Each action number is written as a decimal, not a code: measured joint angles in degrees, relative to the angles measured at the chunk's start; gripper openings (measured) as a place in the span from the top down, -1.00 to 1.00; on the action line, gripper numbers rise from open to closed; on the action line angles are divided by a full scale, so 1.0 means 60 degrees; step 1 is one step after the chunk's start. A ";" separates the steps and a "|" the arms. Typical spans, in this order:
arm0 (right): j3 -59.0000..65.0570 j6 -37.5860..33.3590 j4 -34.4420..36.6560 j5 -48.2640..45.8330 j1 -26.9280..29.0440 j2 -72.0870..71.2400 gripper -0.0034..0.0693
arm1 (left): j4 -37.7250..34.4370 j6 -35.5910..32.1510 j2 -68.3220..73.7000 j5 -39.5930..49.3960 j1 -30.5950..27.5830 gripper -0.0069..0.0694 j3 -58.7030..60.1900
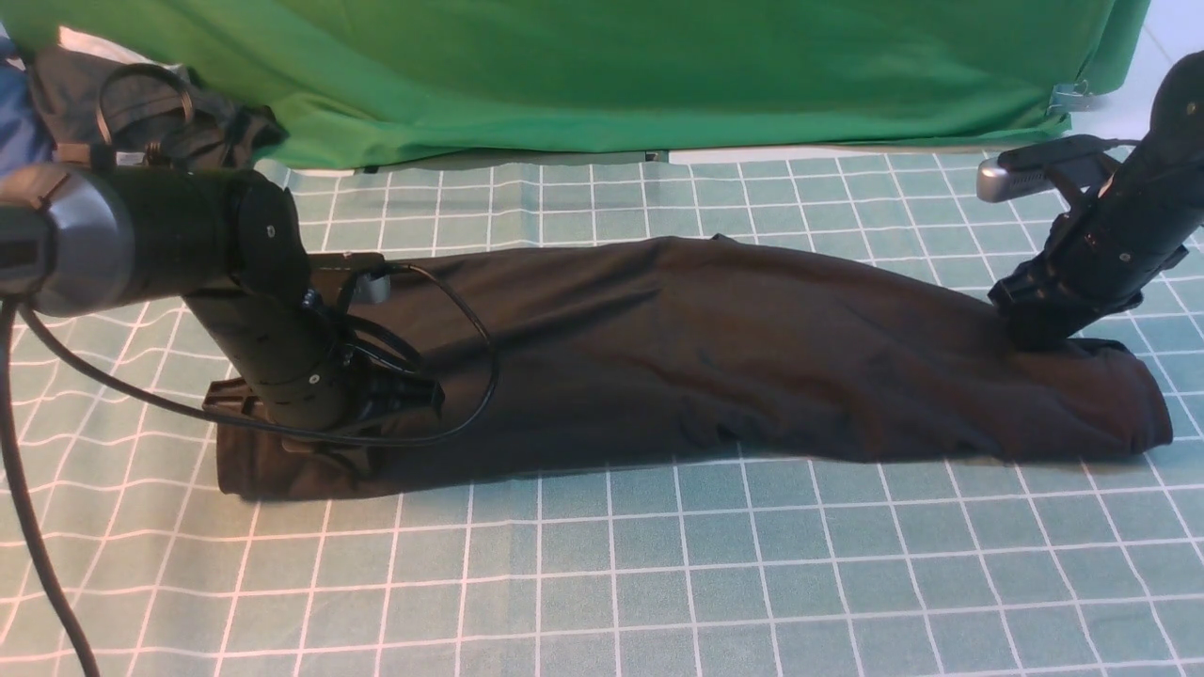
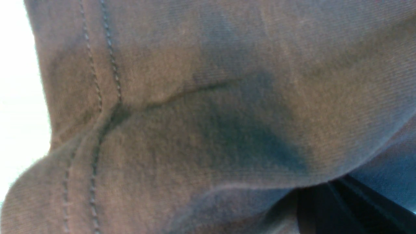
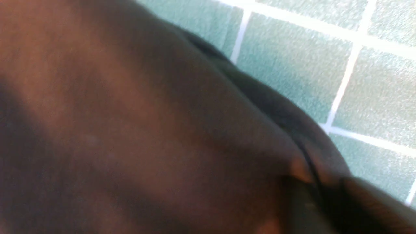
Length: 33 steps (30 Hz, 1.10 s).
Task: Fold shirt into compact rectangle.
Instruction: 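Pull the folded dark garment lengthwise by its ends to straighten it flat on the table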
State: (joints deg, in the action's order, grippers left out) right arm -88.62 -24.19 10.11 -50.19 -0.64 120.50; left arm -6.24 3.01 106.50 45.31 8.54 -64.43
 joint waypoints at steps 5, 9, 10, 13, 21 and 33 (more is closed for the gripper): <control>-0.0099 -0.0049 0.0039 -0.0186 0.0000 -0.0061 0.78 | -0.0010 0.0000 0.0000 0.0000 0.0000 0.80 0.0000; -0.0272 -0.0049 -0.0050 -0.0204 0.0000 -0.0325 0.78 | -0.0018 0.0000 0.0000 0.0000 0.0000 0.80 0.0000; -0.0323 -0.0058 -0.0098 -0.0182 0.0007 -0.0414 0.79 | -0.0018 0.0000 0.0000 0.0000 0.0000 0.80 0.0000; -0.0465 -0.0242 -0.0191 -0.0120 0.0061 -0.0555 0.79 | -0.0028 0.0000 0.0000 0.0000 0.0000 0.80 0.0000; -0.0476 -0.0404 -0.0206 0.0464 0.0292 -0.0293 0.67 | -0.0037 -0.0012 0.0000 0.0009 0.0000 0.80 0.0000; -0.1139 0.2343 -0.1684 -0.1278 0.0404 -0.1181 -0.37 | 0.0048 -0.0020 -0.1189 -0.0062 0.0000 0.80 0.0011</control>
State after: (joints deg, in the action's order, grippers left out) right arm -95.46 -10.14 0.00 -57.86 1.78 113.41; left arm -5.95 2.88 99.36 44.94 8.54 -64.37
